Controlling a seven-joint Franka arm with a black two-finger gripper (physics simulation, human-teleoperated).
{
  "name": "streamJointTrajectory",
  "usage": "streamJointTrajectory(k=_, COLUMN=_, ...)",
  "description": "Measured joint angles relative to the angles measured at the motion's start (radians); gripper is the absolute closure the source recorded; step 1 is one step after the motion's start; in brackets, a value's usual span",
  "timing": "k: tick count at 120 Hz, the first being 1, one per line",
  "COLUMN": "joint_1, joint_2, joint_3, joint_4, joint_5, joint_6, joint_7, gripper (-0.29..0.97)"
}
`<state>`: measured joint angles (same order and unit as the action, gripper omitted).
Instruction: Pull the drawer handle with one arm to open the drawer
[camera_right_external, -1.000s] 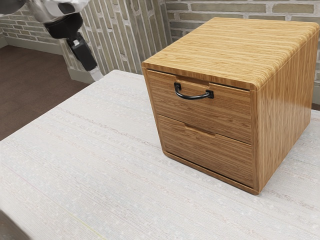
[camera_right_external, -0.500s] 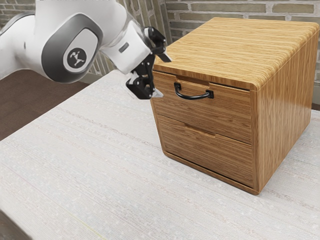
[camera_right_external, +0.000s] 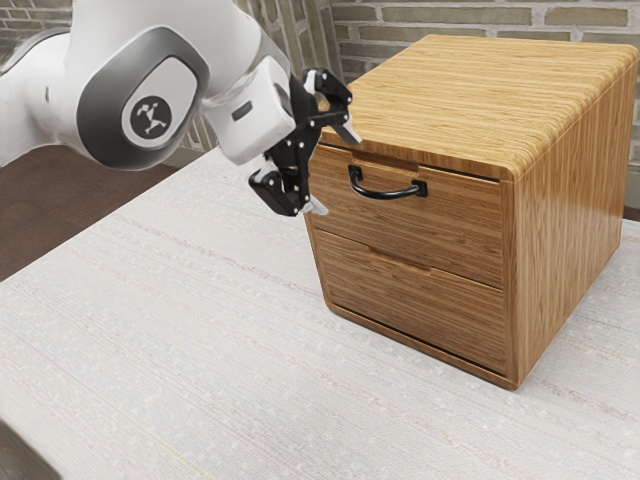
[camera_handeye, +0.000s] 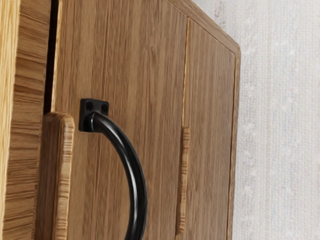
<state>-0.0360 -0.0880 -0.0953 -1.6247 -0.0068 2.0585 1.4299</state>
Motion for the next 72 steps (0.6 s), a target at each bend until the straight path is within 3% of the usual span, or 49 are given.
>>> streamJointTrajectory(k=39, joint_1=-0.004, joint_2=0.093, joint_3=0.015, joint_4=0.002, joint_5=-0.077, joint_6=0.03, joint_7=0.056, gripper=0.0)
streamJointTrajectory(k=72, joint_1=0.002, joint_2=0.058, joint_3=0.02, joint_4=-0.063, joint_5=-0.082, joint_6=0.038, joint_7=0.084, gripper=0.02)
